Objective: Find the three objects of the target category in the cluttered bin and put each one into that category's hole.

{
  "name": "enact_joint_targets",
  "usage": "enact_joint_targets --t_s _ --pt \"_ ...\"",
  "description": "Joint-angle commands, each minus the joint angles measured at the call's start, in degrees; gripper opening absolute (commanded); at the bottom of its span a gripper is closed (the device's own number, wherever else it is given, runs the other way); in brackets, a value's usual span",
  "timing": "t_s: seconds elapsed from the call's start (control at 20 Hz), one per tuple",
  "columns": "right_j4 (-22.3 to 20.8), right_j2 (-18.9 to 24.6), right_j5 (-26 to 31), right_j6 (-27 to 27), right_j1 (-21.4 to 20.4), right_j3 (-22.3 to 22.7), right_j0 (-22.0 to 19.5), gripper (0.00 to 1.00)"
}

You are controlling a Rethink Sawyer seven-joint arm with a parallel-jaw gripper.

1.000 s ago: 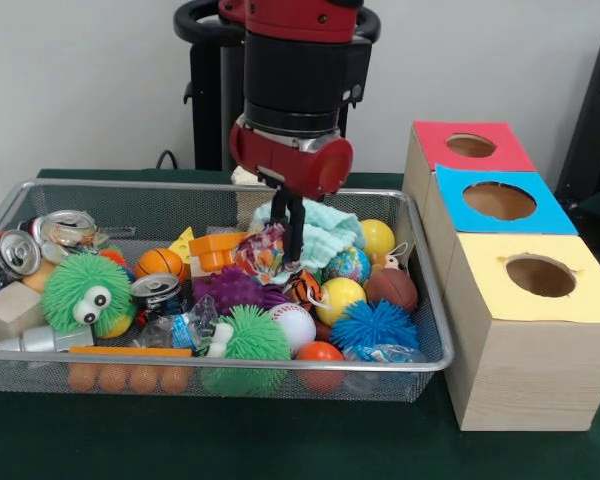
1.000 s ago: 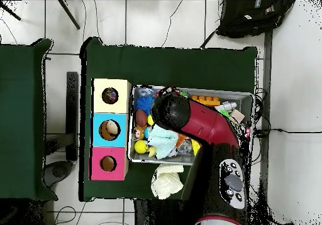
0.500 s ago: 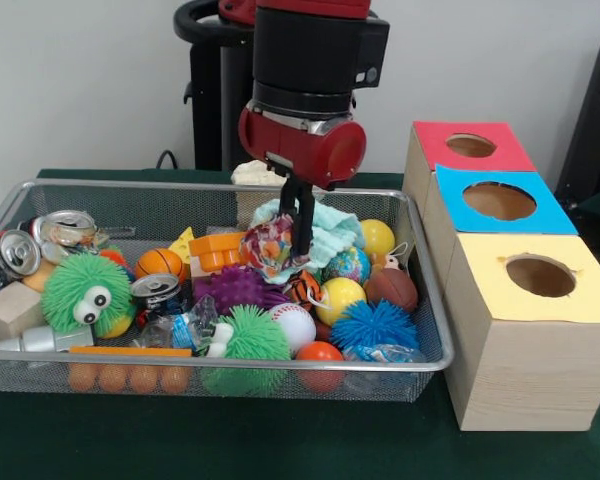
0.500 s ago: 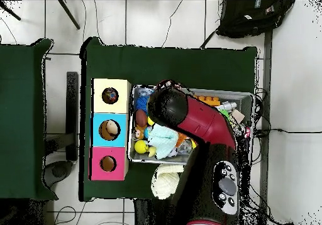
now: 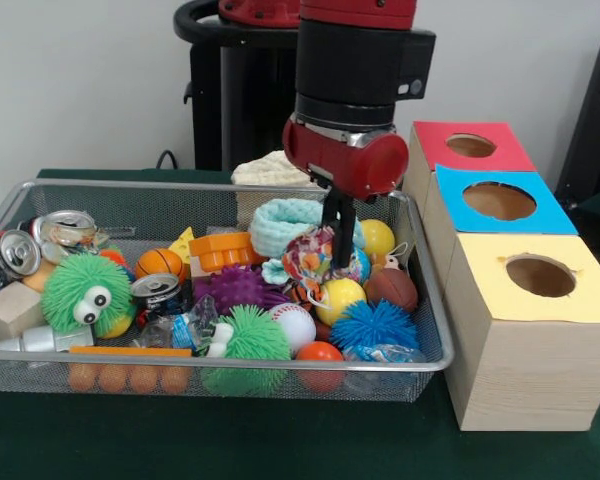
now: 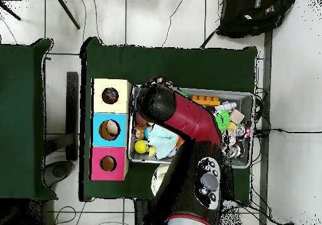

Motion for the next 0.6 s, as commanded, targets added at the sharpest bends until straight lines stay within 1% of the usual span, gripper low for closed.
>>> enact_joint_targets --t_s 0.05,0.3,0.6 --pt "4.0 0.6 5.9 17.0 4.5 -0.7 0.4 0.00" --pt "4.5 0.4 6.6 17.6 4.8 -1.4 0.6 0.00" --pt "5.5 0.3 8.6 19.1 2.9 -0.7 1.7 0.00"
